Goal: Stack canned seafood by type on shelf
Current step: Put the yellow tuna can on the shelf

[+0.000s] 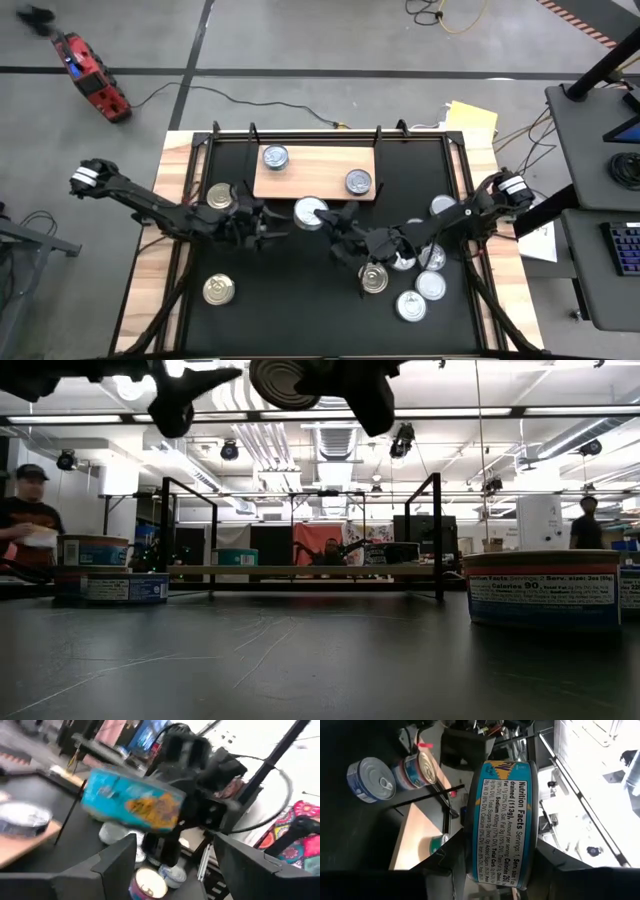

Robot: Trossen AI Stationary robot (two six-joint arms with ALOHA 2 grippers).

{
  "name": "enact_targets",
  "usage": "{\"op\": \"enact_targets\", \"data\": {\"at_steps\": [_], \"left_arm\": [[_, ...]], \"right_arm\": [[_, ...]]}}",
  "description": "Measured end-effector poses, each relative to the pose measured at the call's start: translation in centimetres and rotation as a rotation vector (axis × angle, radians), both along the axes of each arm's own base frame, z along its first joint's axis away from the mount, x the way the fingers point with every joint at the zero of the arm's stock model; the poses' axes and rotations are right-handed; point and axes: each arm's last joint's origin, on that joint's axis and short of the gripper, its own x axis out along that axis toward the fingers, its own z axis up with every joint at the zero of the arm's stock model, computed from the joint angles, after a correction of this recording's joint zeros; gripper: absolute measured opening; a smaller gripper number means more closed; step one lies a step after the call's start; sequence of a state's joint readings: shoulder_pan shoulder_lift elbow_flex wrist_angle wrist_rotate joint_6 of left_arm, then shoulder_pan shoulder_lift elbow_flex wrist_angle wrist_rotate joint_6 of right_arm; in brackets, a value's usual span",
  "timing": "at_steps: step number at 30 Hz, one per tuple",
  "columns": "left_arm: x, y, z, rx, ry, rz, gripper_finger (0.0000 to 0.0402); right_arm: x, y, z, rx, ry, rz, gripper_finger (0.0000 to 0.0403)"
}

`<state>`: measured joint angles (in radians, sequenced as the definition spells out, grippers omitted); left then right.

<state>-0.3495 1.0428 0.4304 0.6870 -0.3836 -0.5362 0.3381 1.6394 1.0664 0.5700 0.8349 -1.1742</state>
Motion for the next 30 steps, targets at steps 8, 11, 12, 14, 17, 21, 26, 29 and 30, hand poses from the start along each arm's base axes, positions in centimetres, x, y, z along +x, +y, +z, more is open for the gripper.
{"op": "enact_targets", "data": {"at_steps": [8,11,12,14,17,21,26,29,30], "left_arm": [[-2.1,0.8,0.7,0.189,0.078,0.006,0.0249],[-3.0,1.1,1.0,0.216,0.117,0.004,0.0249],[-3.3,1.2,1.3,0.217,0.120,0.004,0.0249],[-3.9,1.4,1.5,0.223,0.135,0.004,0.0249],[-4.6,1.7,2.0,0.237,0.156,0.011,0.0249],[-5.3,2.2,2.7,0.292,0.185,0.082,0.0249],[-5.5,2.4,2.8,0.339,0.197,0.151,0.0249],[-5.2,2.4,2.5,0.350,0.222,0.151,0.0249],[-5.1,2.3,2.4,0.352,0.228,0.151,0.0249]], "right_arm": [[0.4,-1.4,-0.1,0.065,0.002,0.083,0.0132],[0.7,-2.4,-0.6,0.128,0.030,0.122,0.0132],[0.9,-2.8,-0.8,0.163,0.039,0.142,0.0132],[1.1,-3.7,-1.0,0.238,0.041,0.171,0.0132],[1.4,-5.1,-1.2,0.341,0.035,0.189,0.0132],[1.8,-7.3,-1.5,0.458,0.008,0.173,0.0132],[2.2,-9.1,-2.1,0.540,-0.001,0.175,0.0132],[2.4,-9.7,-2.8,0.519,0.030,0.157,0.0132],[2.6,-9.8,-3.0,0.511,0.030,0.156,0.0132]]}}
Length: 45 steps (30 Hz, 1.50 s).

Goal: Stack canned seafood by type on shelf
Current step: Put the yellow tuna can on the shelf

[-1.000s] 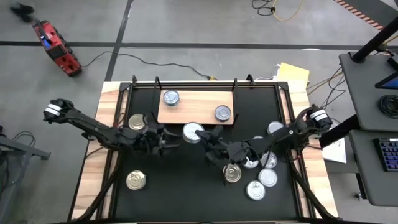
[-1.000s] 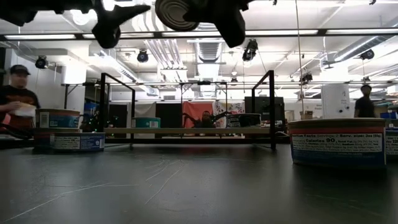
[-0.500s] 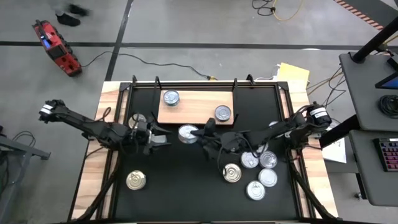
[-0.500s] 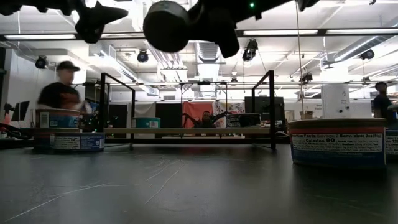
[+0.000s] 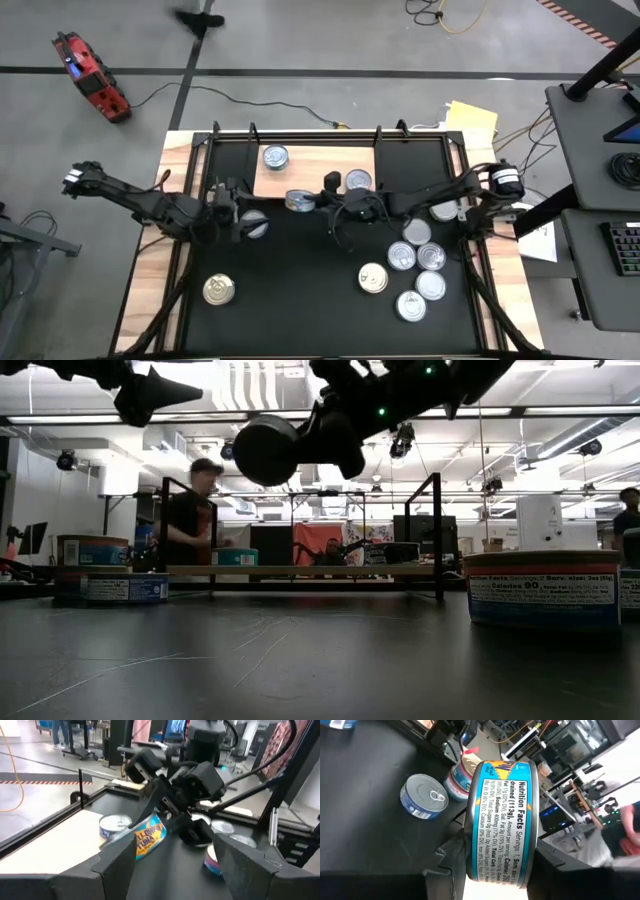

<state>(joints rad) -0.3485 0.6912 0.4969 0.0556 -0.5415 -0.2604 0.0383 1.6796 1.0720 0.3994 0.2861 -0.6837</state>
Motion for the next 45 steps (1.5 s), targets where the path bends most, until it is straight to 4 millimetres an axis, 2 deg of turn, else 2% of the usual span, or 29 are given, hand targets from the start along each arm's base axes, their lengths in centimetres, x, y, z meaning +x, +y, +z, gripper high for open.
{"op": "enact_targets", "data": {"at_steps": [6,12,16,20,26,41,45], "left_arm": [[0.7,-0.1,-0.6,0.021,0.031,0.071,0.0249],[0.8,0.0,-0.3,-0.004,-0.007,0.097,0.0249],[0.6,0.0,0.0,-0.015,-0.031,0.095,0.0249],[0.5,0.0,0.0,-0.016,-0.032,0.092,0.0249],[0.7,-0.1,-0.1,-0.025,-0.024,0.075,0.0249],[1.4,-0.4,-0.8,-0.011,0.018,0.075,0.0249],[1.5,-0.4,-0.9,-0.011,0.018,0.076,0.0249]], "right_arm": [[1.3,-0.9,-2.0,-0.024,0.065,-0.092,0.0132],[3.8,-1.1,-2.2,-0.070,0.177,-0.173,0.0132],[4.6,-1.6,-2.6,-0.084,0.299,-0.200,0.0132],[4.5,-2.3,-2.6,-0.115,0.332,-0.253,0.0132],[3.9,-3.0,-3.5,-0.130,0.401,-0.269,0.0132],[3.9,-4.6,-4.7,-0.108,0.419,-0.319,0.0133],[4.0,-4.5,-4.7,-0.103,0.410,-0.319,0.0168]]}}
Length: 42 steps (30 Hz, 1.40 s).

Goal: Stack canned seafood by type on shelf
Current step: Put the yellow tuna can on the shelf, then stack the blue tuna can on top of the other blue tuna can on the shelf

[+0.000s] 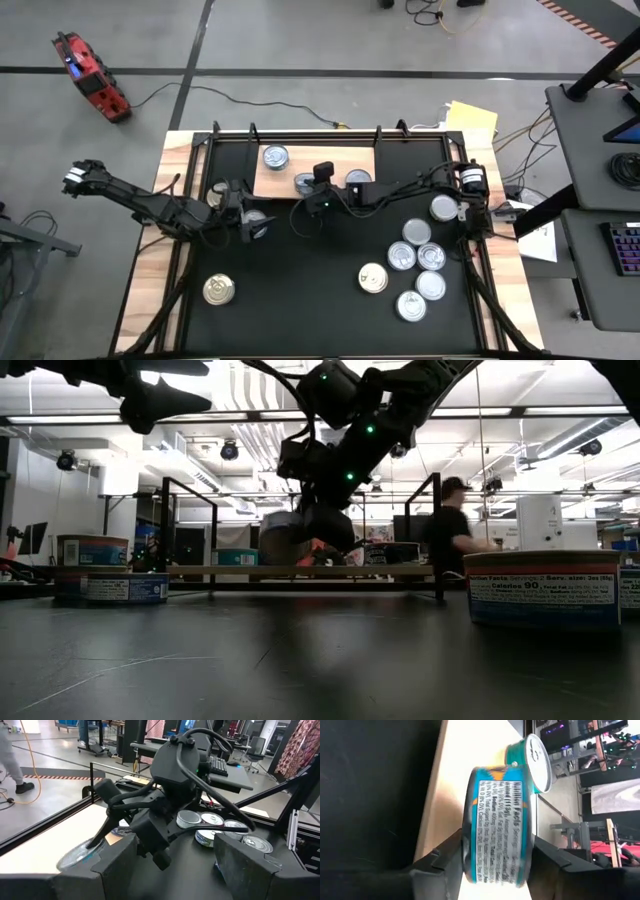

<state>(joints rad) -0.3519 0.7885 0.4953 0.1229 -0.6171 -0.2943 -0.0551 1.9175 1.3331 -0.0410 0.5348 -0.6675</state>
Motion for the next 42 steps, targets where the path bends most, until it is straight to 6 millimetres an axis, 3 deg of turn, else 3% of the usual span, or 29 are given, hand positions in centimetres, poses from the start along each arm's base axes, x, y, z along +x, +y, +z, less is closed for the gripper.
{"op": "enact_targets", "data": {"at_steps": [13,30,42], "left_arm": [[0.1,0.0,-0.1,-0.001,0.002,0.001,0.0249],[0.6,-0.2,-0.3,-0.003,-0.002,0.002,0.0249],[1.0,-0.3,-0.5,-0.001,0.004,0.002,0.0249]], "right_arm": [[-0.2,0.2,-0.2,0.103,-0.046,-0.066,0.0186],[-0.5,-0.8,-0.5,0.251,-0.117,-0.196,0.0279],[-1.5,-0.1,1.5,0.285,-0.130,-0.218,0.0297]]}}
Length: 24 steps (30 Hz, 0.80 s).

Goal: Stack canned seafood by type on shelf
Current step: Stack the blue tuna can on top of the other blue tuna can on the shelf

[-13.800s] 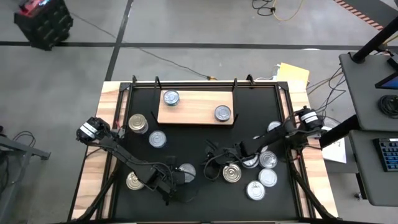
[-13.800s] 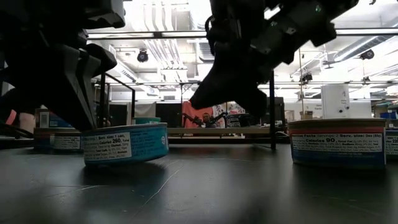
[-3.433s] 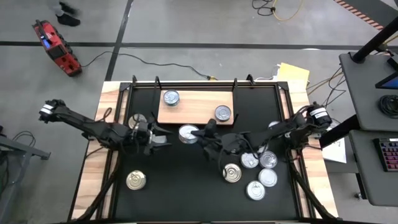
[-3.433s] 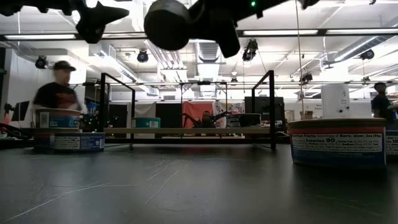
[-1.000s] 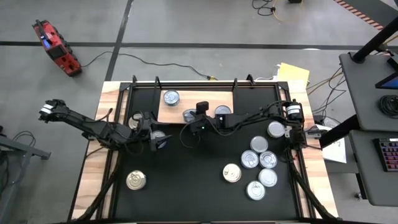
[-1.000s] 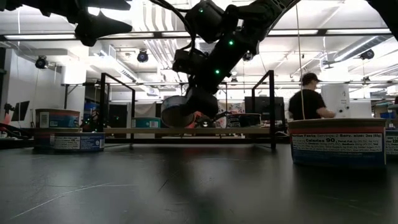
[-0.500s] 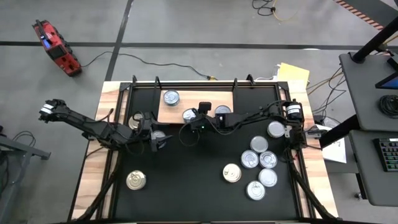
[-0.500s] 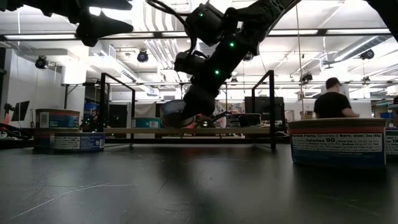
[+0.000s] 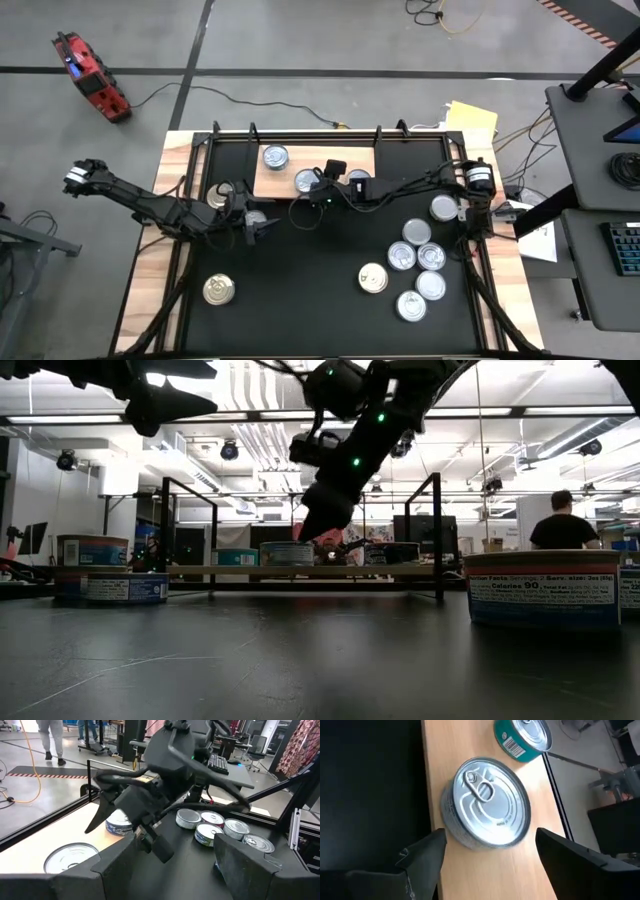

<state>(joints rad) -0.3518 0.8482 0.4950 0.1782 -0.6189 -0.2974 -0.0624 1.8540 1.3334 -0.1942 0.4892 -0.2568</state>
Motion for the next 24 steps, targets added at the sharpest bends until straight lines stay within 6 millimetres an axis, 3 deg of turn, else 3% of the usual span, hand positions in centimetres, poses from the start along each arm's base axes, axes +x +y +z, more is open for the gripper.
{"op": "enact_targets", "data": {"at_steps": [7,14,24], "left_arm": [[0.2,-0.1,-0.3,0.003,0.016,0.000,0.0249],[0.7,-0.3,-0.9,-0.005,0.046,0.004,0.0249],[1.6,-0.6,-2.1,-0.060,0.084,0.012,0.0249]], "right_arm": [[-1.3,1.1,3.1,0.147,-0.054,0.086,0.0261],[-4.3,2.1,6.7,0.308,-0.099,0.159,0.0189],[-9.3,6.1,7.9,0.386,-0.214,0.221,0.0053]]}}
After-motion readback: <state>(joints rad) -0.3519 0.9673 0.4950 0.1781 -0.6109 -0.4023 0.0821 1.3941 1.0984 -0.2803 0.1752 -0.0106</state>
